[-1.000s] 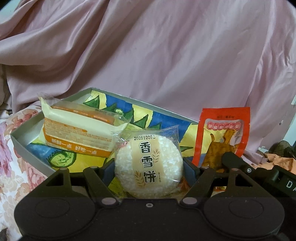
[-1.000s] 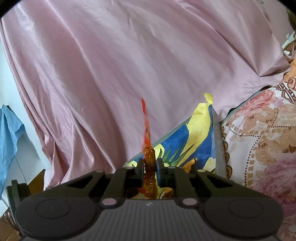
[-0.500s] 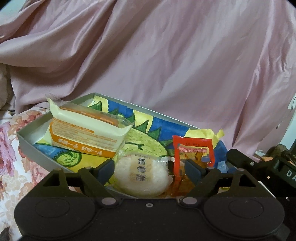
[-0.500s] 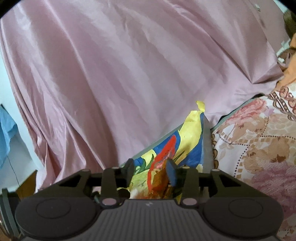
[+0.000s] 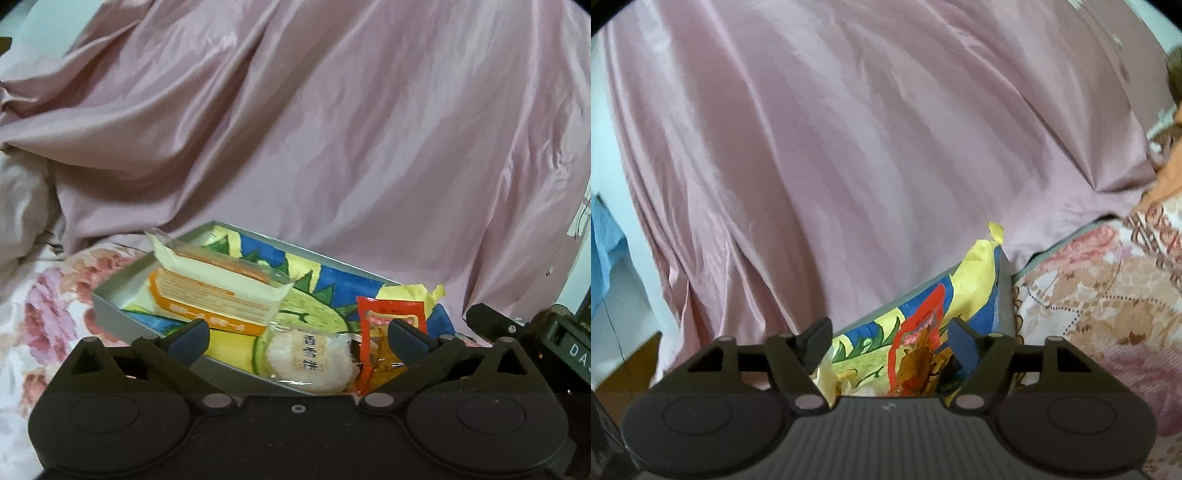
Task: Organize snacks
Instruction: 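Lower the cake into the box and open the left tool while the right tool releases the orange pack, then withdraw both tools from the grey box back over the remaining snacks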
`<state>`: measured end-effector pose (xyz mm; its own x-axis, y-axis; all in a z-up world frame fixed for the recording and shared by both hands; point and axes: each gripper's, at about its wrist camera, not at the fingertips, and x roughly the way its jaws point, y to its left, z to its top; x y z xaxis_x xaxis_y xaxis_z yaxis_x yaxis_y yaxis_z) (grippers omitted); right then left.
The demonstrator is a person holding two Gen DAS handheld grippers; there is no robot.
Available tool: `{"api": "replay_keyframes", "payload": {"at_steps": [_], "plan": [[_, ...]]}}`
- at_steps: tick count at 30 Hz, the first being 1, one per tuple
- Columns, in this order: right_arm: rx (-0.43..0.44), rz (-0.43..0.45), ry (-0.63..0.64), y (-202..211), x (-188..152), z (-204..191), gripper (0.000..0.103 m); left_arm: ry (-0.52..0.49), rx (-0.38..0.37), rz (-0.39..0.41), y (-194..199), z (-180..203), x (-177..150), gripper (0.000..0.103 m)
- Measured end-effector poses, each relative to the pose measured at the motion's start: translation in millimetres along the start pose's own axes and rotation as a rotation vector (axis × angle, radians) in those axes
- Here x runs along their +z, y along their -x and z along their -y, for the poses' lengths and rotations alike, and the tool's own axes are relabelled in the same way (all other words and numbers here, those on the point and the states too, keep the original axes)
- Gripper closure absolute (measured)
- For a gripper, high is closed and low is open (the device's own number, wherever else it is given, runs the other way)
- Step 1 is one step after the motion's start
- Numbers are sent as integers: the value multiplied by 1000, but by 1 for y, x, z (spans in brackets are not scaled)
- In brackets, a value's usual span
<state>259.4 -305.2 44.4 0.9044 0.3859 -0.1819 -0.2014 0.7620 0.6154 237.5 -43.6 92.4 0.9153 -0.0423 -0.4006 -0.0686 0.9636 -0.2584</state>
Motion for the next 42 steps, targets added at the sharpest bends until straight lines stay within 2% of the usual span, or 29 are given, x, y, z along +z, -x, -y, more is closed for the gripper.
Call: {"api": "replay_keyframes", "payload": {"at_steps": [14, 23, 34, 42], "plan": [[-8, -28, 252, 38, -25, -55, 0, -21, 51, 19, 65, -39, -3, 1], [14, -89, 365, 65, -53, -85, 0, -30, 88, 5, 106, -79, -16, 1], [-21, -163, 436, 109, -91, -110, 0, -22, 120, -28, 150, -118, -39, 1], [-69, -232, 518, 129, -120, -124, 0, -76, 119, -114, 165, -128, -67, 1]]}}
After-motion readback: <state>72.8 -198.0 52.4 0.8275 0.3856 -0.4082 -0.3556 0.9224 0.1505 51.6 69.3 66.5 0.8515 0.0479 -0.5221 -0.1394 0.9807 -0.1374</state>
